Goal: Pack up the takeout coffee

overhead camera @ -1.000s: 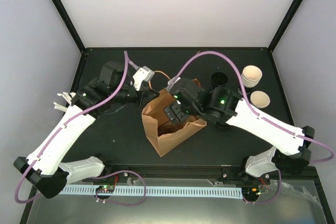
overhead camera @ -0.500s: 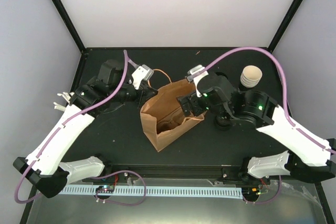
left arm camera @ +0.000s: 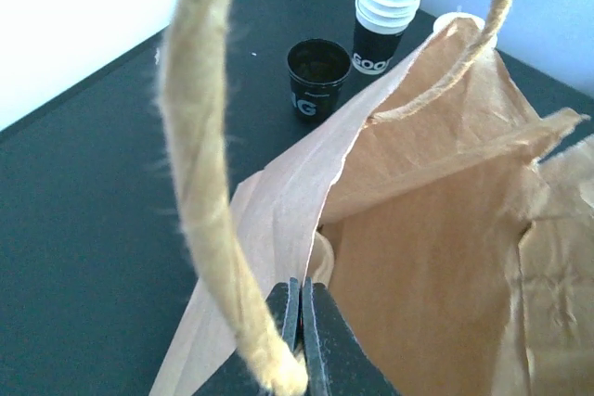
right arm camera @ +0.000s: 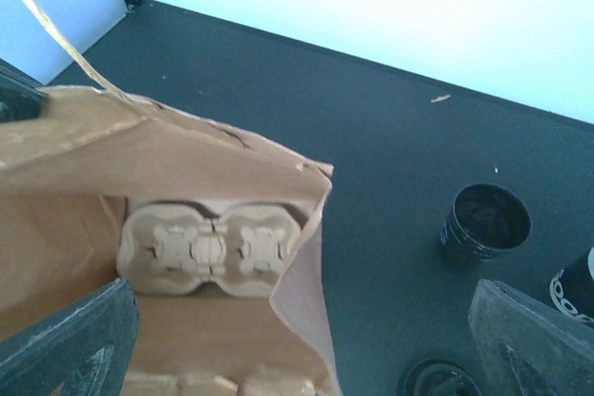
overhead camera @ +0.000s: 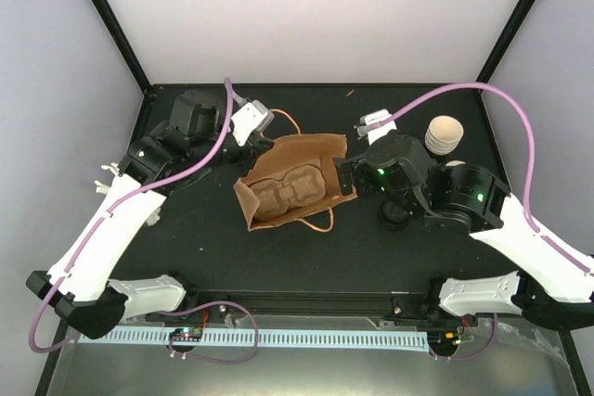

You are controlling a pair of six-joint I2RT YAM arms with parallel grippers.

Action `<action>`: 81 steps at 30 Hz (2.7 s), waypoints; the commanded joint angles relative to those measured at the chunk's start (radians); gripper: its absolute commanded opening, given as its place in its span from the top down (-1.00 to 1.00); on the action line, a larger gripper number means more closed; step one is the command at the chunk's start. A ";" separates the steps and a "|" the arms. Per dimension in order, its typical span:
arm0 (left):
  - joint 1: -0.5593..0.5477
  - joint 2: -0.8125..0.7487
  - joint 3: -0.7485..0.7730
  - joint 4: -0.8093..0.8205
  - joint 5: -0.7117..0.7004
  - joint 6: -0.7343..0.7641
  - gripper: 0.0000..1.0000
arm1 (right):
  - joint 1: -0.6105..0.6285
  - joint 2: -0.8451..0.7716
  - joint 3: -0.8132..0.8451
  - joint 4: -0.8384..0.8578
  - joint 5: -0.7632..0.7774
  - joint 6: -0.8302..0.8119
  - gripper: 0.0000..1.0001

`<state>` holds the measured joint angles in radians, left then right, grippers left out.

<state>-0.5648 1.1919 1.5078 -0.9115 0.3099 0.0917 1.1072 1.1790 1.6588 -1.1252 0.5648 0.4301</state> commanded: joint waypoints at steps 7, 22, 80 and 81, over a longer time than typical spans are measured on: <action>0.004 -0.074 -0.066 0.055 0.083 0.230 0.97 | -0.014 -0.035 -0.099 -0.008 0.002 0.041 -1.00; -0.011 -0.188 -0.232 0.091 0.238 0.238 0.97 | -0.014 -0.137 -0.212 0.040 -0.103 -0.015 -1.00; -0.290 -0.215 -0.271 0.047 -0.034 0.002 0.97 | -0.019 -0.352 -0.577 0.145 0.024 0.181 -1.00; -0.275 -0.191 -0.243 0.043 -0.046 -0.001 0.97 | -0.027 -0.341 -0.567 0.123 0.045 0.203 -1.00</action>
<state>-0.8650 0.9394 1.1481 -0.8883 0.4267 0.1501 1.0966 0.8120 1.0435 -0.9234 0.4904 0.5510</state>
